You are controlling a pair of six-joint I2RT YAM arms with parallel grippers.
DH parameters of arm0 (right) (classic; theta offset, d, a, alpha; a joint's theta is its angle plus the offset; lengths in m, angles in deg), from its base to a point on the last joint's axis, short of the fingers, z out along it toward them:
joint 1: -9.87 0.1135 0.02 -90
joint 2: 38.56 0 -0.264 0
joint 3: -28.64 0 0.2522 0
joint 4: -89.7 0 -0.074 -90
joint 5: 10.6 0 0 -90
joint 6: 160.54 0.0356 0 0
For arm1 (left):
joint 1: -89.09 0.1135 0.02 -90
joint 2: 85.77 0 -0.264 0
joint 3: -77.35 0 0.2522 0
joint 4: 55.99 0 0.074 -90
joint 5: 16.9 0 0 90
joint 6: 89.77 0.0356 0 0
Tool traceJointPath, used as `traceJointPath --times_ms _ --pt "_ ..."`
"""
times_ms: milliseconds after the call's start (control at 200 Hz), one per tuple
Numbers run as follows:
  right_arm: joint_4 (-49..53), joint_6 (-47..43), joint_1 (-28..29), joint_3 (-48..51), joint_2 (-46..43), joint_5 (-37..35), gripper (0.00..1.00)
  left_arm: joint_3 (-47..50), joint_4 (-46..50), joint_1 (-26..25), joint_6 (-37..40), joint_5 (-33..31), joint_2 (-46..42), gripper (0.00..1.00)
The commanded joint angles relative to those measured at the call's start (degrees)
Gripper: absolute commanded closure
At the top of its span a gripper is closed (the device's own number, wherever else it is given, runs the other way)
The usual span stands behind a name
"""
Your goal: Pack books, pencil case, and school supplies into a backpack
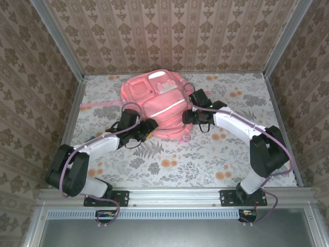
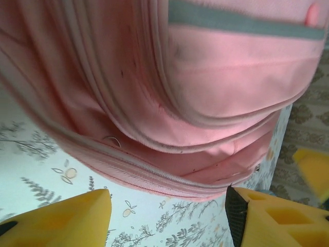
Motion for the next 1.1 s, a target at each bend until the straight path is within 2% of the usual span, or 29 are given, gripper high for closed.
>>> traceJointPath --times_ms 0,115,220,295,390,540,685,835,975,1095 --pt "-2.17 4.78 -5.58 -3.21 5.15 6.68 0.42 -0.55 -5.92 -0.95 -3.67 0.5 3.73 0.39" --pt "-3.77 5.63 -8.66 -7.85 11.08 11.72 0.43 -0.89 -7.91 -1.44 -4.6 -0.27 6.77 0.43" --pt "-6.07 5.23 -10.03 -11.19 15.0 16.89 0.45 -1.19 -6.05 -1.42 -3.59 -3.66 7.56 0.51" --pt "-5.93 5.07 -10.28 -13.32 17.24 19.86 0.53 -1.92 -2.41 -1.18 -1.6 -7.04 7.46 0.59" --pt "-6.3 4.95 -10.29 -13.27 18.05 22.48 0.66 -1.86 -1.39 -0.24 -0.25 -8.43 7.43 0.64" --pt "-9.44 5.92 -10.1 -7.88 15.67 27.89 0.85 -1.51 0.34 2.87 2.58 -7.96 6.84 0.76" --pt "-15.46 9.55 -8.23 -1.01 12.24 34.7 0.95 -1.28 3.43 8.01 6.3 -7.21 4.62 0.8" --pt "-27.41 17.86 -3.4 6.11 8.22 38.78 0.99 -1.19 8.72 12.68 10.59 -7.25 -0.14 0.76" --pt "-37.13 25.15 -0.09 8.71 5.28 38.06 1.0 -0.7 15.22 15.2 12.69 -7.22 -7.16 0.59" --pt "-42.31 29.07 0.76 8.29 3.86 36.97 1.0 1.02 18.09 15.44 10.97 -5.83 -13.11 0.46"
